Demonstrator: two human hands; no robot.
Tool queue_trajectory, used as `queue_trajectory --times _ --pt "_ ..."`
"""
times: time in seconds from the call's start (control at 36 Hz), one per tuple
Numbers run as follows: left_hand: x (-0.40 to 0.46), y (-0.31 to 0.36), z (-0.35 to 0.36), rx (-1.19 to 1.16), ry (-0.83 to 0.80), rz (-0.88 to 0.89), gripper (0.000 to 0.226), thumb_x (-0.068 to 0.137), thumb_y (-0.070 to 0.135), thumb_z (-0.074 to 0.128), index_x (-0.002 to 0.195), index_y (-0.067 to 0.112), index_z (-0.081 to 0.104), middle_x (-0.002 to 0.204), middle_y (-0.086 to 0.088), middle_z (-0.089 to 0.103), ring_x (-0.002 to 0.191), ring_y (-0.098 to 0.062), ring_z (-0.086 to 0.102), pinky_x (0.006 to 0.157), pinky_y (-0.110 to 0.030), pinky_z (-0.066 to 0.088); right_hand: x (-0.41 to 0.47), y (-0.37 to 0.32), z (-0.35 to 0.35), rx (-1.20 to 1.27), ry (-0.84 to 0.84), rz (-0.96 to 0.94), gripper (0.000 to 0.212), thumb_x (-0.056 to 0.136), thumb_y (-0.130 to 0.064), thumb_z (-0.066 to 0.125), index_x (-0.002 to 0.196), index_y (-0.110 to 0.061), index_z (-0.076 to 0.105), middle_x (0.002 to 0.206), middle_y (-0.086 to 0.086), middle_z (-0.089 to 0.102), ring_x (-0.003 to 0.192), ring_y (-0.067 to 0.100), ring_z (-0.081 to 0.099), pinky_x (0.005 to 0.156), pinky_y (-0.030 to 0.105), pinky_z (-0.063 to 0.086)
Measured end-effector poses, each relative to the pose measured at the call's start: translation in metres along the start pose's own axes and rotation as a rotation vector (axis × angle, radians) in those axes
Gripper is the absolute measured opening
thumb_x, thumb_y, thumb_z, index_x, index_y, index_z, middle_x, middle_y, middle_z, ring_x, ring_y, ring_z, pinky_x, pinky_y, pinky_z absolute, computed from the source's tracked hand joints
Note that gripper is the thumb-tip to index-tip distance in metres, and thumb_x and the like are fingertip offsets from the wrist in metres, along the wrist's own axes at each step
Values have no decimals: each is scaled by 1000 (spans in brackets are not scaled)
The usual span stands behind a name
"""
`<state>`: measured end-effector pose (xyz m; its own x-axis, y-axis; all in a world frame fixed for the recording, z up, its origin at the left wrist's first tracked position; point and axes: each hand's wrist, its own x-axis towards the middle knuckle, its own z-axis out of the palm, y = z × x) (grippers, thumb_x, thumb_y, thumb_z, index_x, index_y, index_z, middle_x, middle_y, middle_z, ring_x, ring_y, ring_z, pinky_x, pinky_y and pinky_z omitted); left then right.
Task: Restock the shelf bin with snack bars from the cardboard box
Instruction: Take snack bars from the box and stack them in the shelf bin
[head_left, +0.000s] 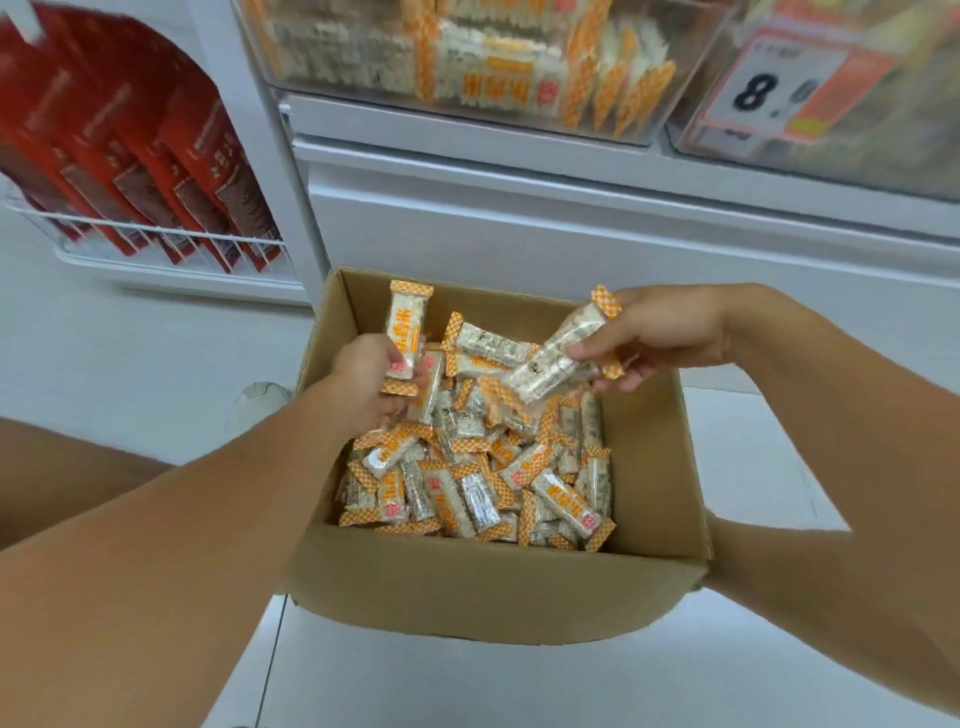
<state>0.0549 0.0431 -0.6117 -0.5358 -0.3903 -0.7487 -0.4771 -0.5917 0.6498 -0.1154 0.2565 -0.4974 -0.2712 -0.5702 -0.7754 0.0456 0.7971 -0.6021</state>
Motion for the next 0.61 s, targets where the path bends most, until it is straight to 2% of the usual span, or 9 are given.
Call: queue_trajectory --times 0.08,0.14,0.17,0.22,0.31,0.42,0.47,0.56,0.61 --pt "-41 32 15 127 -185 51 18 91 6 46 103 5 59 86 -10 70 67 -19 67 64 -33 57 -37 -20 -6 96 -189 -106 59 84 -14 77 130 12 51 112 27 62 96 30 63 72 27 59" --pt "-69 60 34 219 -303 115 13 92 10 51 102 6 58 98 -11 65 77 -24 63 72 -38 58 -65 -41 -11 85 -179 -169 72 73 -17 87 128 13 51 113 24 64 99 28 67 77 29 59" --pt "-85 76 45 255 -374 142 12 95 14 50 99 7 59 94 -10 65 75 -24 62 71 -38 58 -80 -53 -12 62 -138 -204 68 71 -16 88 125 11 56 111 18 68 98 24 69 78 29 58" --pt "-123 107 62 275 -518 155 26 101 28 47 94 11 64 83 -7 71 68 -25 68 66 -40 61 -105 -74 -14 49 -25 -303 37 79 -14 77 112 -2 66 101 5 74 89 17 70 79 27 58" --pt "-171 149 70 341 -664 210 49 83 57 60 116 22 69 100 -6 73 82 -32 73 62 -41 62 -132 -97 -13 208 77 -498 30 77 -12 68 107 -10 68 96 3 73 86 16 66 76 25 58" --pt "-196 185 65 574 -587 437 54 70 40 78 122 33 66 95 5 72 85 -21 72 51 -23 53 -140 -111 -9 277 204 -678 41 82 -5 72 120 -13 60 109 14 69 101 26 67 90 38 59" --pt "-200 197 64 653 -541 519 55 70 38 80 123 33 65 90 3 68 78 -15 66 48 -20 48 -139 -120 -10 153 341 -694 41 84 -4 75 121 -13 59 107 11 68 93 22 70 83 43 62" --pt "-196 213 64 652 -473 624 58 66 42 80 121 33 65 89 8 73 73 -8 65 50 -22 48 -139 -142 -20 -9 514 -744 36 82 -6 80 114 -15 66 97 6 63 72 11 68 63 29 61" --pt "-191 226 65 614 -431 703 56 65 48 77 119 36 66 96 11 76 72 -3 67 53 -23 51 -138 -157 -35 -37 590 -809 33 77 -11 84 107 -18 72 96 10 64 75 14 69 70 34 63"
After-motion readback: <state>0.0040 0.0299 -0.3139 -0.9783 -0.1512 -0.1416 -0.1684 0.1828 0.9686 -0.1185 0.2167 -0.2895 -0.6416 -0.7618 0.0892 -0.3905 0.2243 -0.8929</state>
